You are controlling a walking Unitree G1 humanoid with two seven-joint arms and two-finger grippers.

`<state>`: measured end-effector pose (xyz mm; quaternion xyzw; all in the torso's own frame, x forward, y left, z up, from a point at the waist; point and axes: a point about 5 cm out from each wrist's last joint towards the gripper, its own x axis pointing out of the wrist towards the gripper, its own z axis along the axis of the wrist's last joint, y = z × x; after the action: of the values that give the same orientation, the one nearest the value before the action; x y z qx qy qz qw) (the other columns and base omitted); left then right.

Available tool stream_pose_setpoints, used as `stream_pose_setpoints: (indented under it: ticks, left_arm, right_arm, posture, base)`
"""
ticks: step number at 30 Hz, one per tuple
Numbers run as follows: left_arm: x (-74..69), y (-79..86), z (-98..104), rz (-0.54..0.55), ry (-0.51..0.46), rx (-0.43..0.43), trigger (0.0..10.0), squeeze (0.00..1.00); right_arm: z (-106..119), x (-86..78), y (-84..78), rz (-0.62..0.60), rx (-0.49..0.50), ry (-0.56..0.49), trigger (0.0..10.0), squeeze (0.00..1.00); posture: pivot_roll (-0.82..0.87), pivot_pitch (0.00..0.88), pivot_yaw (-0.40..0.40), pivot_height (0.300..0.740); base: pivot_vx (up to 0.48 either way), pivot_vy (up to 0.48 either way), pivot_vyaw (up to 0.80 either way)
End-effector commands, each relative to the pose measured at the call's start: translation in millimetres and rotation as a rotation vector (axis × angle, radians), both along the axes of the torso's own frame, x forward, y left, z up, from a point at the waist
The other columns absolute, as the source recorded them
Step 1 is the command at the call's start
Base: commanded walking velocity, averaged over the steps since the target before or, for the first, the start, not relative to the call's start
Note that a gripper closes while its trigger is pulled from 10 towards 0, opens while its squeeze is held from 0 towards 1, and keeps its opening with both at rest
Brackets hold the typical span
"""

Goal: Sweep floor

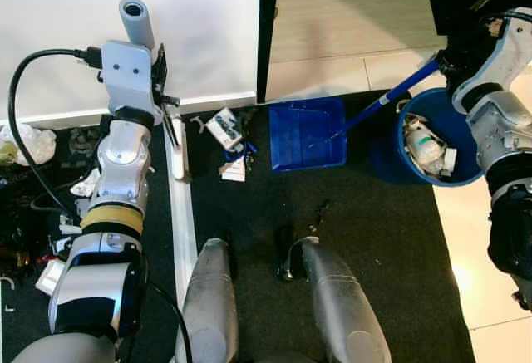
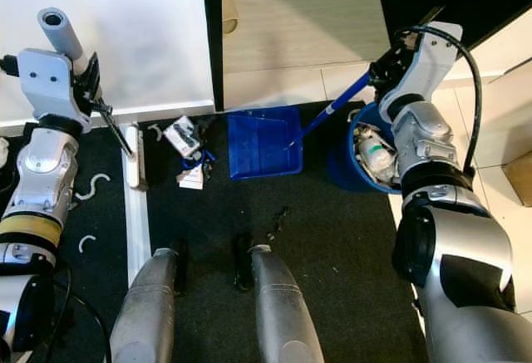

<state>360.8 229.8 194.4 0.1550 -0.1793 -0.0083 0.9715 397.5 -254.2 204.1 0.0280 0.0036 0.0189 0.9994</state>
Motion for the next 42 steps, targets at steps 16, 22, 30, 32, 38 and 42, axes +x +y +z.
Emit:
stream_pose_setpoints:
  ticks: [16,22,30,32,38,42]
  left_arm:
    - [2.5,3.1,-2.8,0.0,0.021,0.041,10.0,0.0]
    - [7.1,-4.5,-7.4,0.0,0.058,0.035,10.0,0.0]
    - [14.8,-21.6,-6.0,-0.015,0.067,0.004,10.0,0.0]
    - [15.7,-23.8,-6.4,-0.015,0.07,-0.003,10.0,0.0]
    - [18.2,-31.4,-9.7,0.018,0.09,-0.035,10.0,0.0]
    - [21.7,-51.6,-15.0,0.053,0.097,-0.062,10.0,0.0]
  right_arm:
    - [-33.1,-3.6,16.6,0.119,-0.133,0.201,10.0,0.0]
    - [-48.8,-4.6,36.3,0.169,-0.269,0.222,10.0,0.0]
    - [-73.3,-9.8,67.8,0.15,-0.281,0.19,10.0,0.0]
    - [-76.1,-11.1,66.5,0.121,-0.272,0.19,10.0,0.0]
    - [-84.0,-15.6,63.2,0.063,-0.261,0.186,10.0,0.0]
    - [-89.9,-19.0,61.7,0.049,-0.248,0.193,10.0,0.0]
  posture:
    - [0.12,0.445,-0.08,0.74]
    - [0.11,0.438,-0.079,0.74]
    - [0.12,0.434,-0.079,0.74]
    - [0.12,0.433,-0.078,0.74]
    - [0.12,0.43,-0.075,0.74]
    - [0.11,0.43,-0.074,0.74]
  base:
    - [0.0,0.0,0.0]
    - [0.0,0.0,0.0]
    - [0.0,0.0,0.0]
    - [0.0,0.0,0.0]
    - [0.0,0.0,0.0]
    - [0.0,0.0,0.0]
